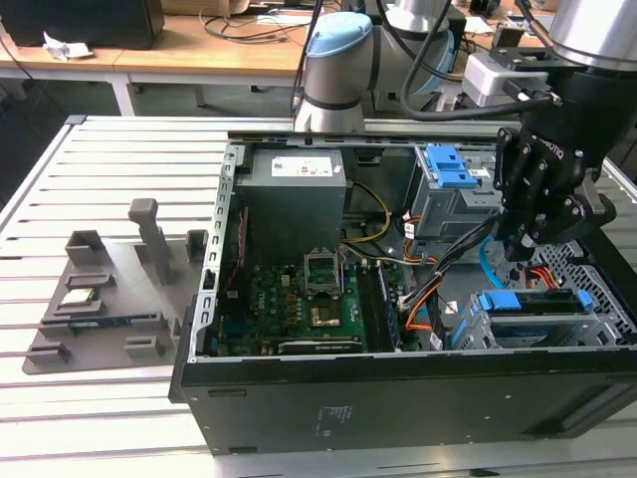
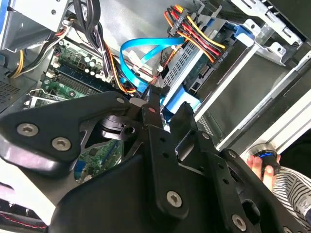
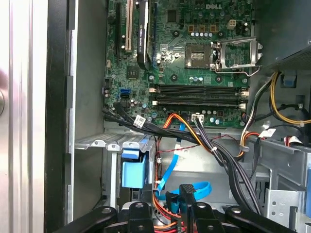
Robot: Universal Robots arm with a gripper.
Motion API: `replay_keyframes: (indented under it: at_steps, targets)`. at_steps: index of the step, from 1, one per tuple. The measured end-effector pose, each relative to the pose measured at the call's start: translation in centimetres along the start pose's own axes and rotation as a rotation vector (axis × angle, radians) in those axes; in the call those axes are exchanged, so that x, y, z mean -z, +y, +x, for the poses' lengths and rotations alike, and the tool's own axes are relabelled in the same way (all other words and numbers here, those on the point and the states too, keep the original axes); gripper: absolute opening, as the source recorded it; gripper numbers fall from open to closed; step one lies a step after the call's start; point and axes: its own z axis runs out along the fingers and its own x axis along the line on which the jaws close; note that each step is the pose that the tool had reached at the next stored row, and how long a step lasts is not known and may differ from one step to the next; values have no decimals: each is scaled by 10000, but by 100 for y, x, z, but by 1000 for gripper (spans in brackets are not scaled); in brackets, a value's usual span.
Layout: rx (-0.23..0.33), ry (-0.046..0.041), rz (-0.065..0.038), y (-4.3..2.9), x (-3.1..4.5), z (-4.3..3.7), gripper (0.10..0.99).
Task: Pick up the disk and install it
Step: 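Insert the second disk wire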
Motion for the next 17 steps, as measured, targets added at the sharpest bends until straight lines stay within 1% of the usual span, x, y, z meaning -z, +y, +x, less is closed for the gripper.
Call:
replay_keyframes:
  at_steps: [1, 3, 4, 5, 8, 9, 11, 12, 14, 15, 16, 17]
  targets:
    - [1, 0, 0, 0, 0, 0, 349]
    - [2, 0, 0, 0, 0, 0, 216]
    - [2, 0, 1, 0, 0, 0, 216]
    - [3, 0, 0, 0, 0, 0, 161]
    - [4, -1, 1, 0, 0, 0, 161]
    - [5, -3, 1, 1, -3, 11, 161]
    - [3, 9, 0, 3, -8, 77, 161]
    - [4, 11, 1, 4, -17, 138, 161]
    - [6, 1, 1, 1, -65, 246, 161]
    - [5, -6, 1, -6, -81, 268, 161]
    - [4, -22, 1, -29, -108, 287, 161]
    - [3, -37, 0, -45, -123, 292, 161]
